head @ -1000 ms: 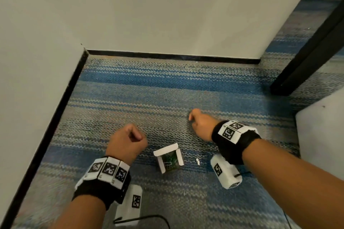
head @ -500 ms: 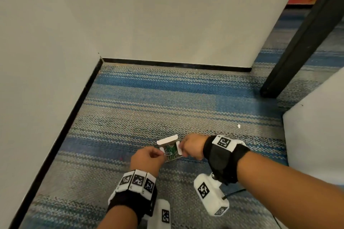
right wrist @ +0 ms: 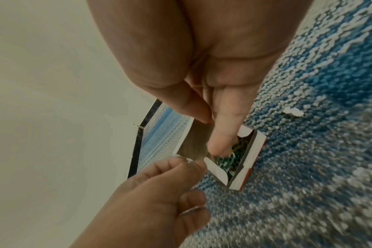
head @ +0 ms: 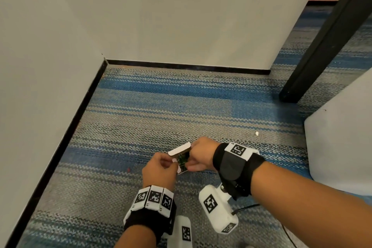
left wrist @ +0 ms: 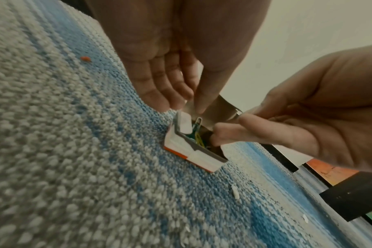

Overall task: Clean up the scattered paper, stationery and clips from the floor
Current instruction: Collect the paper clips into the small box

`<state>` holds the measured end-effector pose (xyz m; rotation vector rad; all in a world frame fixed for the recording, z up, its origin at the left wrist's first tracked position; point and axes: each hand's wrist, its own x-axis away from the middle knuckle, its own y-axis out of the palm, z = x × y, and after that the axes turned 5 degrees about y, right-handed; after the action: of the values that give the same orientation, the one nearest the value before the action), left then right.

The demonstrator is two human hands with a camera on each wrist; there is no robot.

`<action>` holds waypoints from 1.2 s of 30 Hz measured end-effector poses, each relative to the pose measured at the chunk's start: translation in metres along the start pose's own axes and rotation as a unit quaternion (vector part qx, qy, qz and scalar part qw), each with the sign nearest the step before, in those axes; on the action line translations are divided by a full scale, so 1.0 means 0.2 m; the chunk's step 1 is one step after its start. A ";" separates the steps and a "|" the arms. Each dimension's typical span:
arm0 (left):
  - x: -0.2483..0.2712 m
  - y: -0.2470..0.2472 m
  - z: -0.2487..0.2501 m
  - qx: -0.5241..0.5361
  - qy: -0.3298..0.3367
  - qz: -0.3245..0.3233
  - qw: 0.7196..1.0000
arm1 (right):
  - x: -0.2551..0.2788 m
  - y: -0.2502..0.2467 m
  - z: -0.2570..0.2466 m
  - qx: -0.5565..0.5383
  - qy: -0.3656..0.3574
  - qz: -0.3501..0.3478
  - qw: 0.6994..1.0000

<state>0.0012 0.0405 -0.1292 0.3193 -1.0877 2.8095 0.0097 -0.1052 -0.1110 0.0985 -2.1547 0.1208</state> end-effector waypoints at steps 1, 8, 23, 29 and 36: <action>0.00 -0.01 0.00 -0.004 0.006 -0.004 1.000 | 0.01 -0.01 0.00 -0.009 0.002 0.013 1.000; 0.01 -0.04 -0.04 -0.061 0.039 -0.163 0.984 | 0.04 -0.10 0.03 0.177 -0.148 0.213 0.950; -0.09 0.05 -0.22 0.001 0.117 -0.163 0.980 | -0.11 -0.07 0.27 0.406 -0.383 0.078 0.826; -0.10 0.07 -0.26 0.012 0.109 -0.154 0.982 | -0.13 -0.09 0.34 0.544 -0.345 0.073 0.761; -0.08 0.06 -0.25 0.034 0.102 -0.159 0.981 | -0.13 -0.08 0.39 0.637 -0.330 0.144 0.682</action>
<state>0.0078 0.0652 -0.1759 0.1859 -0.8169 2.5326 -0.0392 -0.1301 -0.1751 0.6837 -2.2942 2.0397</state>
